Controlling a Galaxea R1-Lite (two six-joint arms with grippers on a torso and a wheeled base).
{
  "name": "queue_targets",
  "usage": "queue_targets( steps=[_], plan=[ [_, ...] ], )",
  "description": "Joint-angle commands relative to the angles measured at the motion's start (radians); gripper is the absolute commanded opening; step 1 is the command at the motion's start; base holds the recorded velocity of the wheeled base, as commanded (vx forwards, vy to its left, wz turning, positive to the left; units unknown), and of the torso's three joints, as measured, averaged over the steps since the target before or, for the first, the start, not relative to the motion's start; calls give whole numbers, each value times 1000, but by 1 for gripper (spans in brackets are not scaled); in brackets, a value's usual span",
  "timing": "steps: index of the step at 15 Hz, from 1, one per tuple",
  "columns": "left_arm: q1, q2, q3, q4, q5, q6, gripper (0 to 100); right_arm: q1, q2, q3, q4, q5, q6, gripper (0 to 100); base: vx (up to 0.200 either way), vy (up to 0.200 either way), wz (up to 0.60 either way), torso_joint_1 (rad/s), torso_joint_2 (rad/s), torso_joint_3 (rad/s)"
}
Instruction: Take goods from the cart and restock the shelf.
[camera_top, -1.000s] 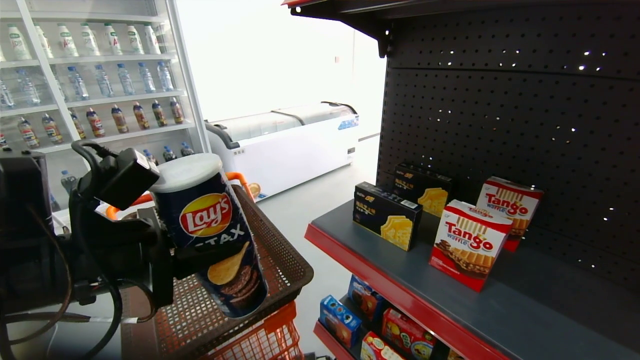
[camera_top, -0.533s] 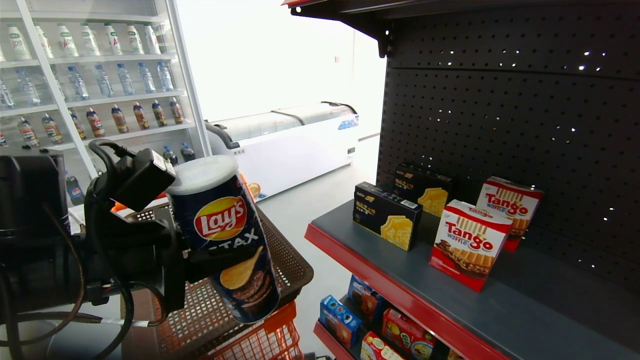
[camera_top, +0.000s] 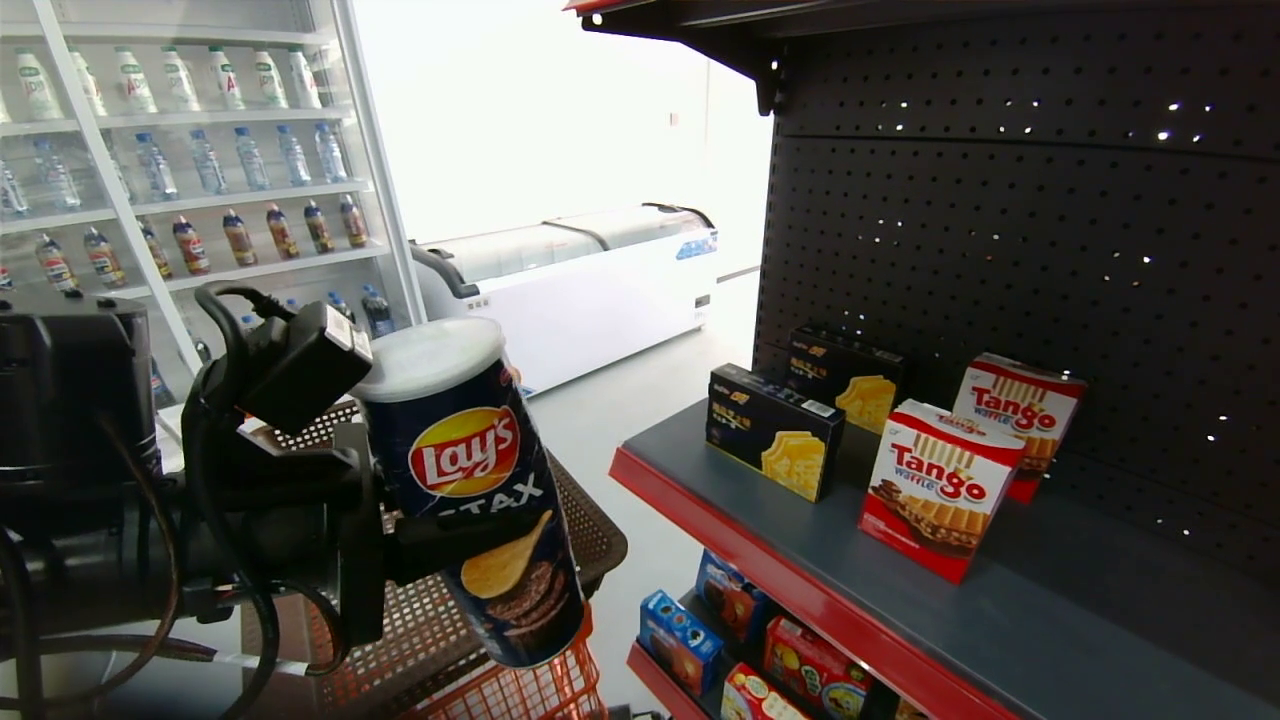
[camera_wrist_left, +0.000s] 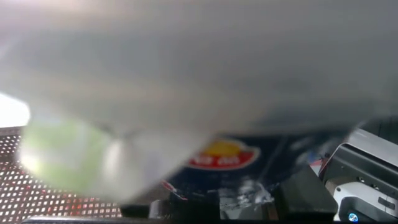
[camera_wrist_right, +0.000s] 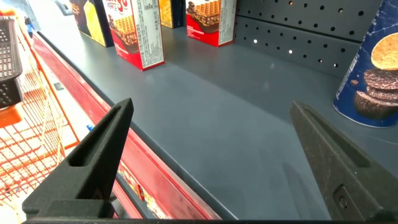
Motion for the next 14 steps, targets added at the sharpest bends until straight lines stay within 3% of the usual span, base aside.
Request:
queue_targets(
  steps=[1,14],
  plan=[
    [-6,3,2,0,1,0,0,0,0,0,0,0,0,100,0,0,0,0,0,0],
    [-23,12,-8,-1,1,0,0,0,0,0,0,0,0,100,0,0,-600,2,3,3]
  ],
)
